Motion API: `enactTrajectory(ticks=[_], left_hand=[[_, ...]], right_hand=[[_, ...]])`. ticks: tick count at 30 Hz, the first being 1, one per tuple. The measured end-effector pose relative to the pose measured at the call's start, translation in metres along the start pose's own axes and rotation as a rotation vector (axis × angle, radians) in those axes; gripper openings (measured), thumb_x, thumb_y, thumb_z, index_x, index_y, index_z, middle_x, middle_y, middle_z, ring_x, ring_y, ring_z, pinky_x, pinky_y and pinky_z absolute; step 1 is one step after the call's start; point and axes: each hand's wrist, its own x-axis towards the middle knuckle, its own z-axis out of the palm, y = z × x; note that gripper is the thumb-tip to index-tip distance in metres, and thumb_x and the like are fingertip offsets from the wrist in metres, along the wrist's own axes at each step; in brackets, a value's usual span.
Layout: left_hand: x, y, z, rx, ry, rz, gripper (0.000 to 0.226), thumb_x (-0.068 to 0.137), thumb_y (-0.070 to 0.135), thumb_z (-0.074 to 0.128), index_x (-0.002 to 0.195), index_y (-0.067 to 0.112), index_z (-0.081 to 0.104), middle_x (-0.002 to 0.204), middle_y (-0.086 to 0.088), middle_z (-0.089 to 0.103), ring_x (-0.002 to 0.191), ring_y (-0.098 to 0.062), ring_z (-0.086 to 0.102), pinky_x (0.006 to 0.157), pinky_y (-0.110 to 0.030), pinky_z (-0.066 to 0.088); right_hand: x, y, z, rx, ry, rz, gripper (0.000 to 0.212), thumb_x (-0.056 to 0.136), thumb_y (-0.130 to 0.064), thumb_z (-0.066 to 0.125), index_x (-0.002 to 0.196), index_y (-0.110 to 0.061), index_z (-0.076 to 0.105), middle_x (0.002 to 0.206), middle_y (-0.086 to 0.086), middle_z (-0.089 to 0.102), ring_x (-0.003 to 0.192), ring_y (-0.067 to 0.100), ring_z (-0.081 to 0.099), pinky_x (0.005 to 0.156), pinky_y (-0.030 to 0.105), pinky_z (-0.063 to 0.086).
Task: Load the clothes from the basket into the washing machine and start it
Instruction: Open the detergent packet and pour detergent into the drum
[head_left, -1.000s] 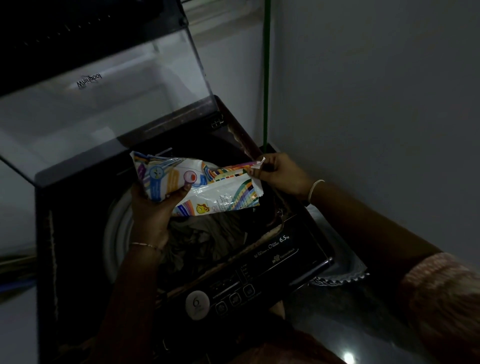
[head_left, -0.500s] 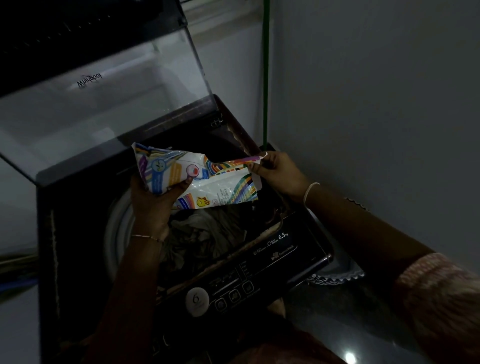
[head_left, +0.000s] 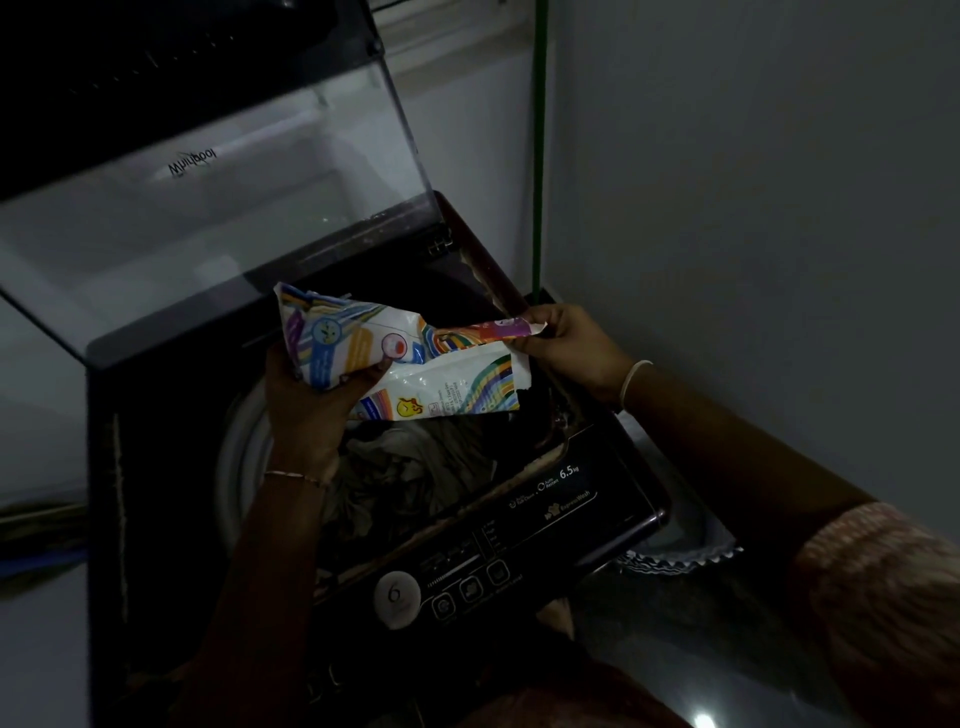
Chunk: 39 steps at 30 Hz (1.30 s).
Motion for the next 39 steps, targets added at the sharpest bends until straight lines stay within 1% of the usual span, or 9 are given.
enactTrajectory(ticks=[3,8,13,19,22,26,31,35,39], left_hand=[[-0.004,0.005,0.001,0.004,-0.005,0.006,0.089,0.045,0.031,0.09,0.122,0.01,0.051,0.117,-0.006,0.067,0.101,-0.021,0.068,0.081,-0.053,0.057],[-0.005,0.005,0.0,0.001,0.002,-0.005,0.091,0.041,0.04,0.093,0.119,0.017,0.053,0.117,-0.005,0.067,0.102,-0.022,0.068,0.082,-0.053,0.056],[-0.004,0.004,0.0,0.018,0.008,0.007,0.068,0.053,0.021,0.092,0.109,0.031,0.054,0.115,-0.003,0.067,0.101,-0.021,0.068,0.081,-0.055,0.056],[-0.001,0.002,0.004,-0.014,0.02,-0.002,0.065,0.06,0.01,0.087,0.114,0.023,0.053,0.115,-0.004,0.067,0.101,-0.021,0.068,0.081,-0.054,0.056],[0.002,0.0,0.005,-0.028,0.024,-0.014,0.07,0.059,0.011,0.088,0.119,0.015,0.052,0.118,-0.007,0.066,0.102,-0.023,0.068,0.082,-0.053,0.056],[0.005,-0.002,0.007,-0.019,0.031,-0.016,0.076,0.058,0.013,0.089,0.124,0.007,0.051,0.118,-0.009,0.067,0.101,-0.023,0.068,0.081,-0.052,0.057],[0.008,-0.005,0.009,-0.027,0.038,-0.016,0.073,0.06,0.009,0.088,0.123,0.012,0.051,0.119,-0.01,0.066,0.103,-0.026,0.068,0.082,-0.054,0.056],[0.008,-0.006,0.008,-0.078,0.05,-0.059,0.071,0.06,0.011,0.088,0.12,0.016,0.052,0.118,-0.009,0.067,0.101,-0.026,0.068,0.081,-0.055,0.056],[0.007,-0.006,0.004,-0.129,0.054,-0.11,0.068,0.059,0.015,0.09,0.119,0.011,0.058,0.113,-0.009,0.069,0.099,-0.027,0.069,0.083,-0.054,0.056]], right_hand=[[0.0,-0.001,0.0,0.006,-0.002,0.016,0.012,0.089,-0.003,0.062,0.086,-0.012,0.069,0.077,-0.005,0.075,0.075,0.009,0.072,0.069,0.023,0.057],[-0.001,-0.003,0.001,0.019,0.003,0.035,0.006,0.087,-0.003,0.065,0.089,-0.006,0.07,0.079,-0.003,0.074,0.074,0.01,0.072,0.066,0.021,0.057],[-0.002,-0.004,0.001,0.02,-0.006,0.037,0.008,0.087,-0.002,0.065,0.09,-0.008,0.07,0.083,0.0,0.073,0.075,0.011,0.072,0.067,0.022,0.058],[0.0,-0.004,0.007,0.009,0.084,0.018,0.018,0.088,-0.003,0.064,0.104,0.004,0.068,0.101,0.019,0.071,0.085,0.022,0.069,0.077,0.027,0.059],[0.001,-0.005,0.01,0.016,0.13,-0.002,0.015,0.088,-0.001,0.063,0.101,0.005,0.068,0.101,0.019,0.069,0.075,0.012,0.068,0.071,0.021,0.058],[0.0,-0.007,0.011,-0.004,0.16,-0.015,0.007,0.088,0.0,0.063,0.086,-0.004,0.069,0.1,0.023,0.069,0.074,0.016,0.067,0.07,0.023,0.059],[0.001,-0.008,0.011,0.016,0.143,-0.017,0.019,0.088,0.0,0.062,0.077,-0.014,0.066,0.089,0.015,0.07,0.068,0.011,0.068,0.068,0.025,0.059],[0.006,-0.013,0.011,0.076,0.155,0.065,0.007,0.088,0.0,0.062,0.082,0.002,0.065,0.081,0.012,0.07,0.062,0.008,0.068,0.062,0.021,0.058],[0.016,-0.021,0.009,-0.112,0.12,0.092,0.036,0.087,-0.009,0.066,0.1,0.023,0.057,0.102,0.025,0.068,0.063,0.007,0.066,0.064,0.018,0.057]])
